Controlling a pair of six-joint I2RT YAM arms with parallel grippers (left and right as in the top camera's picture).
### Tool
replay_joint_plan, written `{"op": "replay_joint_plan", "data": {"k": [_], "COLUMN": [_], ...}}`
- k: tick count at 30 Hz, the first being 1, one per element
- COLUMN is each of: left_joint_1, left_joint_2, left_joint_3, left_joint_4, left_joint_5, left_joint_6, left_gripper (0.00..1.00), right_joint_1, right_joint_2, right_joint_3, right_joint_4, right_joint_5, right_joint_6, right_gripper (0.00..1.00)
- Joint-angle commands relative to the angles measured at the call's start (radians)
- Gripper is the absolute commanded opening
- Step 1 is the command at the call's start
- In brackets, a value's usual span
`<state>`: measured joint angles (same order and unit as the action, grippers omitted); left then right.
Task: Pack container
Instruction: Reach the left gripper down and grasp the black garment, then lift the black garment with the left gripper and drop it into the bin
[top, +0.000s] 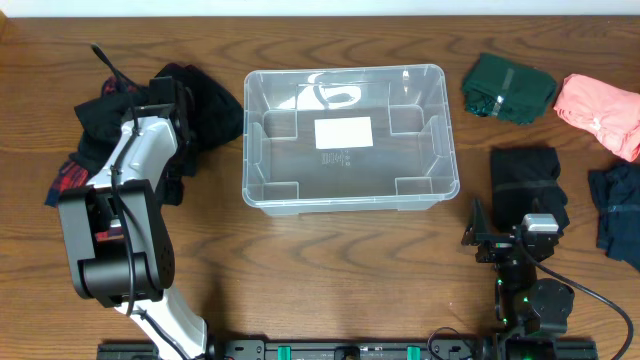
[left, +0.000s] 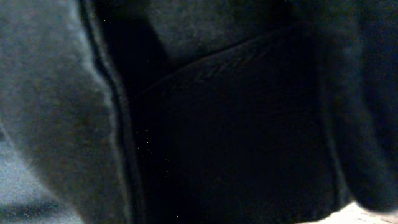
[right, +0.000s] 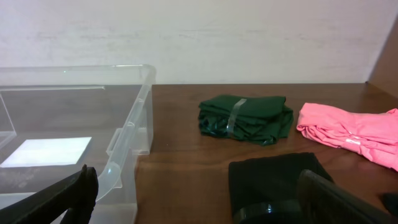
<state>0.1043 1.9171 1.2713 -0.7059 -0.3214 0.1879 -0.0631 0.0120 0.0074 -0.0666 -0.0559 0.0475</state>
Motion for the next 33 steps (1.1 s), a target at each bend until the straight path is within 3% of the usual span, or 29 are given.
{"op": "replay_joint_plan", "data": {"k": [1, 12, 18, 25, 33], "left_joint_1": [-0.005, -0.005, -0.005, -0.033, -0.082], "left_joint_2": [-0.004, -0.158, -0.274, -0.438, -0.587], "left_joint_3": [0.022, 0.286, 0.36, 0.366, 0.367], "left_joint_4": [-0.012, -0.199, -0.212, -0.174, -0.133], "left_joint_5": [0.09, 0.09, 0.089, 0.089, 0.089], "left_joint_6": [-0.08, -0.134, -0.127, 0.006, 0.068], "left_gripper": [0.06, 0.06, 0.06, 0.06, 0.06], "right_joint_1": [0.012, 0.012, 0.012, 0.012, 0.012], "right_joint_2": [-0.007, -0.007, -0.007, -0.007, -0.007], "right_joint_3": [-0.002, -0.002, -0.002, -0.002, -0.002], "right_joint_4": [-0.004, -0.004, -0.004, -0.004, -0.004], "right_joint_5": [-0.001, -0.001, -0.001, -0.001, -0.001], "right_joint_6": [-0.011, -0.011, -0.011, -0.011, -0.011], "right_gripper": [0.99, 0.99, 0.99, 0.99, 0.99]}}
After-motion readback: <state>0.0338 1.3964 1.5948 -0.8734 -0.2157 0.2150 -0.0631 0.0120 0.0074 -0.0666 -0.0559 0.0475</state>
